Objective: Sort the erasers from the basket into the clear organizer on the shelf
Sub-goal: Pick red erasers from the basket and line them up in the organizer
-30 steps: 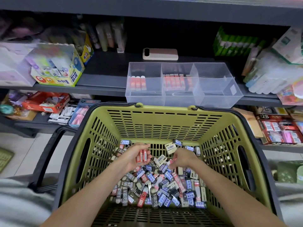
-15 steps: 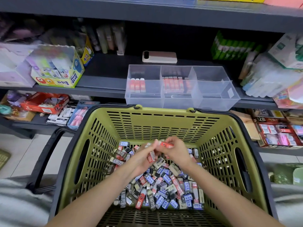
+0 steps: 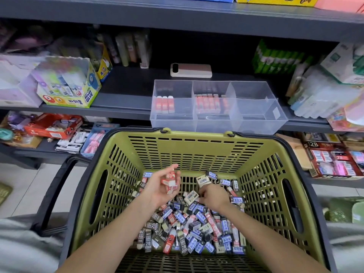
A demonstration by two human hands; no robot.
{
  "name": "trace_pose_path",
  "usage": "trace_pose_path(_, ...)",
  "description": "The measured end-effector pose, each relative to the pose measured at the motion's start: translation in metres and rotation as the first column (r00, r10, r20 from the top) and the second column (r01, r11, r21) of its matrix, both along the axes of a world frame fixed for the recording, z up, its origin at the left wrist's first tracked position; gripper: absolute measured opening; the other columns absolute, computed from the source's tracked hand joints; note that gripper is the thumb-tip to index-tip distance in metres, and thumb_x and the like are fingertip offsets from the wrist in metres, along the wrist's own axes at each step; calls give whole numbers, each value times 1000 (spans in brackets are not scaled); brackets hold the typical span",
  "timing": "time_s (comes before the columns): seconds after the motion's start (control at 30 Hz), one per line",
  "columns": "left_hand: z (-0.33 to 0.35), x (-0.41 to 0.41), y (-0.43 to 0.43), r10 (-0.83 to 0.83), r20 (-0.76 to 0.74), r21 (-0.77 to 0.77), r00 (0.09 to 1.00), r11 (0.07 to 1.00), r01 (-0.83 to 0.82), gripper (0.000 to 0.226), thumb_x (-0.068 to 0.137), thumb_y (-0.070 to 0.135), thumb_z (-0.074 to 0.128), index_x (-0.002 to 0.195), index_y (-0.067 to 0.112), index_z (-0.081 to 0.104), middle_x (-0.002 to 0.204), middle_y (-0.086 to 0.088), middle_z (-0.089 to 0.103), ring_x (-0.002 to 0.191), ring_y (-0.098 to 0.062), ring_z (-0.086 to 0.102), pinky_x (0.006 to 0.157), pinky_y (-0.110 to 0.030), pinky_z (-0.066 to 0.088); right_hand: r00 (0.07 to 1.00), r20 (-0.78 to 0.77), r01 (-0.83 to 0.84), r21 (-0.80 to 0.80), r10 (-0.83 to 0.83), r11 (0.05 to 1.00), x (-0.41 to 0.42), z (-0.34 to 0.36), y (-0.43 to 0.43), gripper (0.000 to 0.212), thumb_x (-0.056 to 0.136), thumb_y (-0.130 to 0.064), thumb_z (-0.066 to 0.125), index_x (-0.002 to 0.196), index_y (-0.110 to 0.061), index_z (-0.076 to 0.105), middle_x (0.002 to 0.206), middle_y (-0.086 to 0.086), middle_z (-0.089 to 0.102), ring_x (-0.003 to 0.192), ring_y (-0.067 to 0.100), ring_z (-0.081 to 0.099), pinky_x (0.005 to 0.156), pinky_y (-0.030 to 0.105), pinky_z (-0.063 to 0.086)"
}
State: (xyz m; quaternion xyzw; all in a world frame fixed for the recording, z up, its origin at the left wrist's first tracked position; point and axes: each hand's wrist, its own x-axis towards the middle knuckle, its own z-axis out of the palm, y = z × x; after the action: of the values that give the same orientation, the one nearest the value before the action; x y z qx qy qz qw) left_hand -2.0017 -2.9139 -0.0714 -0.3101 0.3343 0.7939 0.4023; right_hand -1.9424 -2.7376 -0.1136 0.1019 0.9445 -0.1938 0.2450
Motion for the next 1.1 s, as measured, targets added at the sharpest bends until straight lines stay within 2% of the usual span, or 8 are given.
trace_pose_path(0.23,3,-8,-9,27,-48,62,998,998,-24,33,76,26,69,106,12,65,70,-6,60,49,-16,57,39,-22,48,977,-77,-189,138,201,972,2,-16,-2,28,88,-34,60,113,-22,67,118,-1,59,115,18,51,85,29,48)
trace_pose_path(0.37,4,-6,-7,-222,-157,-221,962,958,184,38,75,29,74,102,9,58,64,-5,58,43,-12,52,35,-19,42,991,-71,-104,87,110,991,4,-7,8,20,89,-30,58,100,-19,70,100,-2,68,94,14,60,78,27,51)
trace_pose_path(0.47,2,4,2,-377,-270,-447,886,864,231,56,65,37,76,111,11,58,78,-6,61,57,-13,55,46,-21,45,984,-32,161,-232,-173,959,-1,17,8,13,88,-27,61,88,-17,69,82,3,70,53,8,53,48,19,45)
trace_pose_path(0.67,-6,24,28,-413,-293,-534,862,819,211,36,69,27,79,100,24,62,91,3,68,82,-7,59,78,-26,40,945,226,320,-776,-235,543,11,51,0,4,81,-19,70,79,-18,72,74,1,70,62,8,59,59,17,49)
trace_pose_path(0.8,-9,19,23,-448,-272,-528,852,810,257,37,74,11,74,107,20,63,95,2,63,78,-9,55,60,-25,34,959,277,135,-261,-60,956,21,33,25,30,83,-39,66,83,-9,69,67,-1,61,58,9,55,71,23,53)
trace_pose_path(0.9,-10,15,14,-453,-242,-450,858,836,314,38,75,7,73,111,13,61,81,-2,68,64,-14,67,46,-28,47,942,324,-120,72,91,990,31,17,16,39,81,-43,68,59,-17,48,54,-6,44,50,7,46,66,26,54)
trace_pose_path(1.0,-13,10,5,-502,-259,-401,826,833,381,36,71,6,75,105,12,63,76,-8,72,70,-21,71,53,-29,51,953,275,-152,74,126,986,34,9,11,40,81,-35,69,53,-19,44,51,-6,43,45,4,43,47,19,41)
trace_pose_path(1.1,-13,11,3,-610,-266,-516,746,744,425,21,70,9,77,84,21,66,69,0,70,57,-5,66,53,-24,49,975,220,67,-228,-16,971,31,9,9,15,81,-20,68,72,-19,57,66,-5,58,54,4,56,54,19,49)
